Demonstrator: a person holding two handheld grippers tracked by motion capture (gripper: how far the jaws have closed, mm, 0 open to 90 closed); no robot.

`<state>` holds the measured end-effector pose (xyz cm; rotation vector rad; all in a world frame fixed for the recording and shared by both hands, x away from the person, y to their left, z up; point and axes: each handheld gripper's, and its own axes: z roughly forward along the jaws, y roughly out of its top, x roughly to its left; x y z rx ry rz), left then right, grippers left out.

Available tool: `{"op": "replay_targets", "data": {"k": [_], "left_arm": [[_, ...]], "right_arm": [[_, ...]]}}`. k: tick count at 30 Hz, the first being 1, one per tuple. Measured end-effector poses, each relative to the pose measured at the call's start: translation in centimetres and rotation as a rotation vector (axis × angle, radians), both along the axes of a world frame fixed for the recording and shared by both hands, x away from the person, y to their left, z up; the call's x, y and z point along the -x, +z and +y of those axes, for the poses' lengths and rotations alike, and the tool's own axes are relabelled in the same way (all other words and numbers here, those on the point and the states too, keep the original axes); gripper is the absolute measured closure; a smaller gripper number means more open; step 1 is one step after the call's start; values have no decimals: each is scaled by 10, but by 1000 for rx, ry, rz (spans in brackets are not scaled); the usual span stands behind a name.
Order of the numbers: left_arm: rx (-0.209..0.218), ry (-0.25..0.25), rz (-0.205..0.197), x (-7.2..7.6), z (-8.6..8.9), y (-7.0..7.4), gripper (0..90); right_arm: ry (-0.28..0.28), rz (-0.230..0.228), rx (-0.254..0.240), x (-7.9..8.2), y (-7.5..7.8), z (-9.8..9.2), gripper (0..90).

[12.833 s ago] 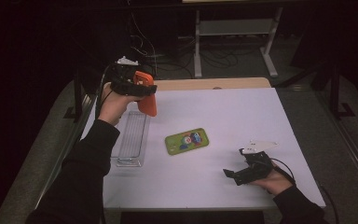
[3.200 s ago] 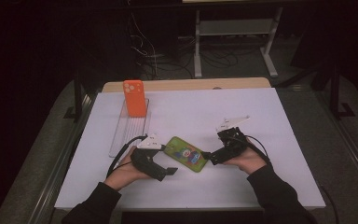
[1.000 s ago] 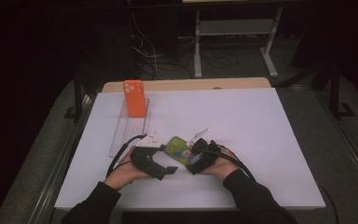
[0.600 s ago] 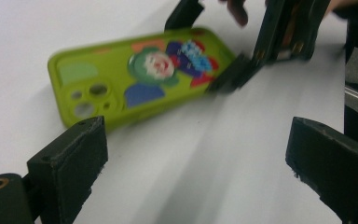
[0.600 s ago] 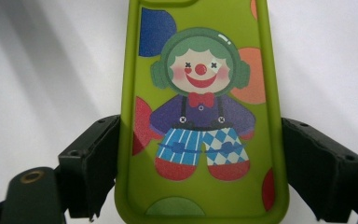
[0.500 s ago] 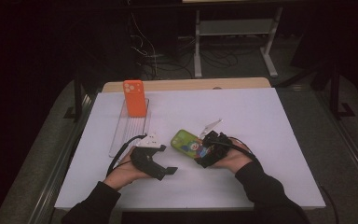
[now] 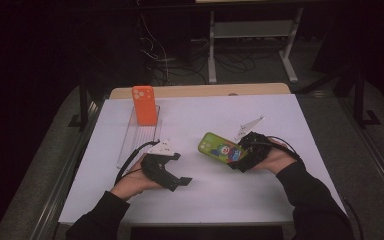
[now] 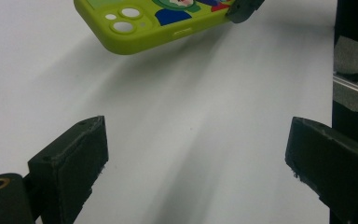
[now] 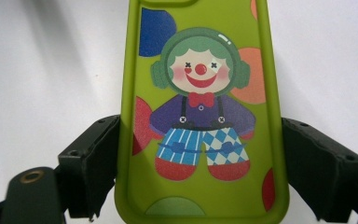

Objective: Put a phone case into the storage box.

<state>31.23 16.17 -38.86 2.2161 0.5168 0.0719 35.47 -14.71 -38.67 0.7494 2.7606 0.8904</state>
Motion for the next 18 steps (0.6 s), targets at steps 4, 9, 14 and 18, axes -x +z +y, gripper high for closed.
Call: {"op": "replay_targets", "data": {"k": [4,9,14,18], "left_arm": [[-27,-30,-35,-5,-4,13,53],[-43,-86,-59,-14,-11,28,54],[-49,-122,-86,-27,-21,37,57],[-37,-170,-91,-32,-25,38,57]], "right_arm": [[35,-22,11,-2,9,-6,154],[82,-27,23,-7,17,-10,153],[128,-21,25,-10,21,-7,153],[182,-11,39,-8,18,0,153]]}}
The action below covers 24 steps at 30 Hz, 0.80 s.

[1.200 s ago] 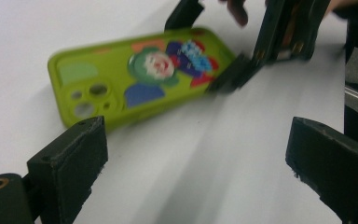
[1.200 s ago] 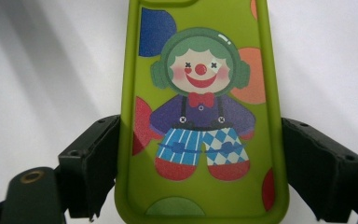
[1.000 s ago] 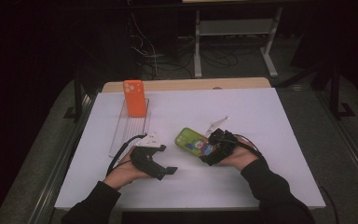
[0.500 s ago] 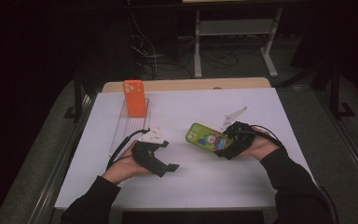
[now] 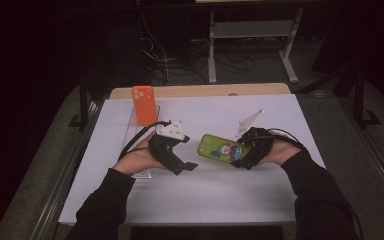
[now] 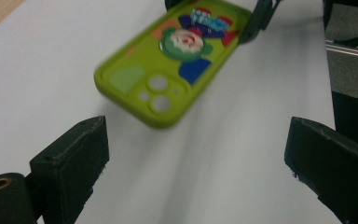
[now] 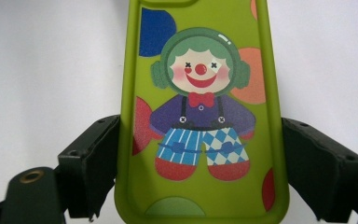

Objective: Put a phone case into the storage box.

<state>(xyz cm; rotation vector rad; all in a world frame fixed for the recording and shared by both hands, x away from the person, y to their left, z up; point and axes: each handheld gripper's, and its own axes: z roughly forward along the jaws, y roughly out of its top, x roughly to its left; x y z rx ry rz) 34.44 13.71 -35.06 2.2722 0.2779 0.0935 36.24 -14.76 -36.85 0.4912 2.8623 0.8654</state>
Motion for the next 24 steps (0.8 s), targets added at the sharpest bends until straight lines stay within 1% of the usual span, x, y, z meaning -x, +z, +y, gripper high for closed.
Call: {"op": "replay_targets", "data": {"k": [2,4,5,6,8,9,10,11,12,14,16,18,19,21,22,24], "left_arm": [[-12,-22,-9,-1,0,-2,57],[-28,-33,-4,-4,1,-5,57],[-26,-28,7,-4,1,-6,57],[-27,-33,6,-5,2,-6,57],[-23,-38,16,-4,1,-7,57],[-24,-54,13,-4,0,-7,57],[-18,-54,22,-2,-1,-7,57],[-20,-64,21,-2,-2,-8,57],[-16,-71,29,-1,-3,-8,57],[-21,-89,22,1,-6,-9,57],[-28,-107,11,3,-9,-11,57],[-44,-126,8,4,-13,-13,57],[-43,-127,14,5,-14,-14,57],[-58,-147,10,6,-16,-16,57],[-67,-159,6,6,-17,-16,57],[-81,-169,14,8,-20,-19,57]], "right_arm": [[21,8,7,3,-1,4,153],[47,6,10,5,-2,8,153],[59,8,8,6,-2,9,153],[72,8,8,7,-3,11,153],[97,2,7,9,-4,16,153],[108,4,7,10,-4,18,153],[126,4,9,11,-5,20,153],[137,3,9,13,-6,23,153],[150,5,8,14,-6,26,153],[173,3,15,16,-7,31,153],[188,10,21,19,-8,35,153],[204,17,31,20,-10,39,153],[212,19,35,21,-11,41,152],[222,21,36,22,-12,43,152],[227,16,34,22,-13,44,152],[234,18,34,24,-13,47,152]]}}
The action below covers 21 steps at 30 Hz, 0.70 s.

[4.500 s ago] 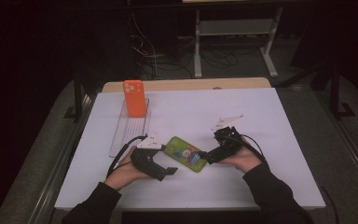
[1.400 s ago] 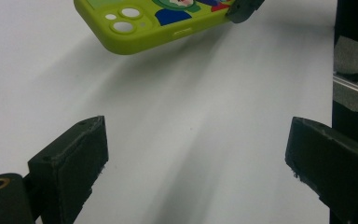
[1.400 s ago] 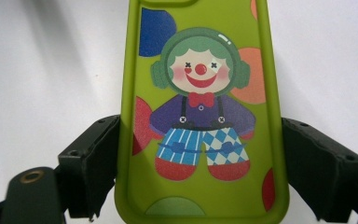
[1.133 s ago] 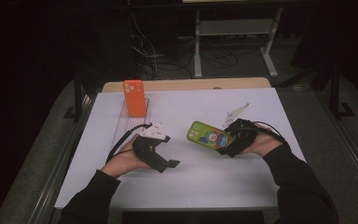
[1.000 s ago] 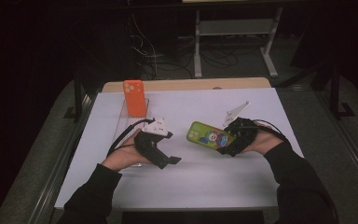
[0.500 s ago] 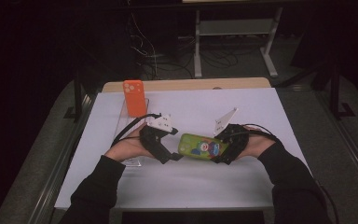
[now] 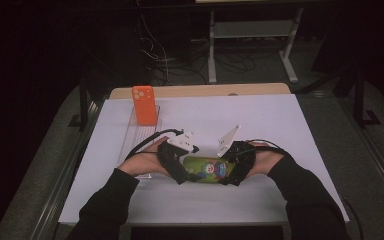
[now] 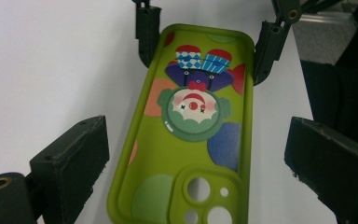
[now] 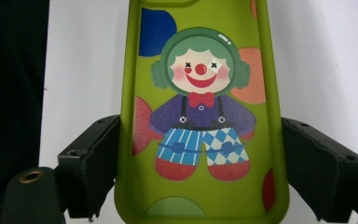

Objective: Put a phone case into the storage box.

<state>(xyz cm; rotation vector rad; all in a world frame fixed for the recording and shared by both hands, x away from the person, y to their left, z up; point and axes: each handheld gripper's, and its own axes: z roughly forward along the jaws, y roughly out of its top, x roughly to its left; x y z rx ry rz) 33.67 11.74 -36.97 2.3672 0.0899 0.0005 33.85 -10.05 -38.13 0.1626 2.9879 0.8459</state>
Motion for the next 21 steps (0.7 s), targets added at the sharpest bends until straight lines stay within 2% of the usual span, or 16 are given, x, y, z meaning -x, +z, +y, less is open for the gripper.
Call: {"op": "replay_targets", "data": {"k": [5,8,13,15,17,18,19,21], "left_arm": [[-23,-33,4,2,-4,-5,58],[-36,-21,14,3,-6,-8,58],[-68,-45,17,4,-9,-13,59],[-74,-46,14,4,-10,-14,62],[-77,-48,12,4,-10,-15,70],[-78,-51,12,4,-10,-15,73],[-79,-52,15,4,-10,-15,75],[-81,-53,14,4,-10,-16,79]], "right_arm": [[17,-1,-3,4,2,5,152],[28,-13,-13,5,5,6,152],[38,-24,-22,8,10,7,152],[24,-3,-15,10,11,6,152],[44,-23,-29,9,11,7,152],[28,-5,-14,10,12,7,152],[46,-25,-26,9,12,7,152],[48,-27,-27,9,12,7,152]]}}
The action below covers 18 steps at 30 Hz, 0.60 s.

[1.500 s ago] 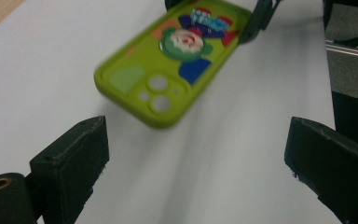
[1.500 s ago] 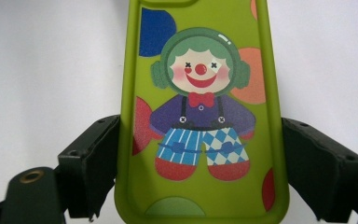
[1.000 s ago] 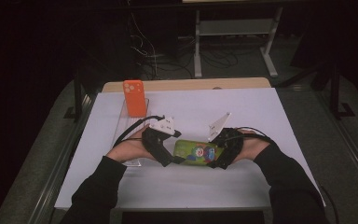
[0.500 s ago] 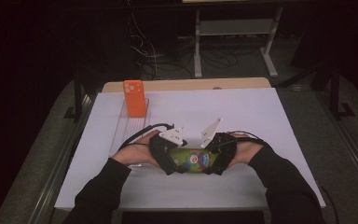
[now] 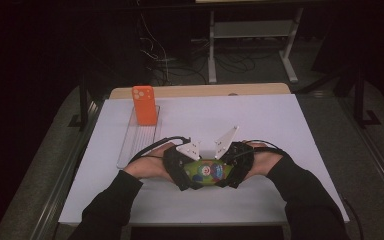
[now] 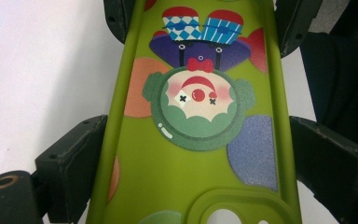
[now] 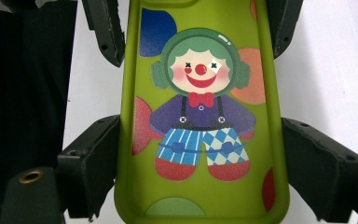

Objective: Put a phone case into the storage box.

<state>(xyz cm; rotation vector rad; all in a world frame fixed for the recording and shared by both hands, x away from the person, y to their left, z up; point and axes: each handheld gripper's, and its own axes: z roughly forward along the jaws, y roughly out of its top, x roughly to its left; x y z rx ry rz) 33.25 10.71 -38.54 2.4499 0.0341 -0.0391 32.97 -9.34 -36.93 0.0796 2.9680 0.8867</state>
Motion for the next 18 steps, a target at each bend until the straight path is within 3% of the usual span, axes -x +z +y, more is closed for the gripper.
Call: {"op": "replay_targets", "data": {"k": [2,14,18], "left_arm": [[-5,4,-13,0,0,0,109],[6,-15,-3,0,2,1,143],[5,-24,1,-1,2,1,151]], "right_arm": [[0,1,-2,0,0,0,152],[7,-5,-2,2,3,0,151],[3,17,-7,1,3,-1,148]]}}
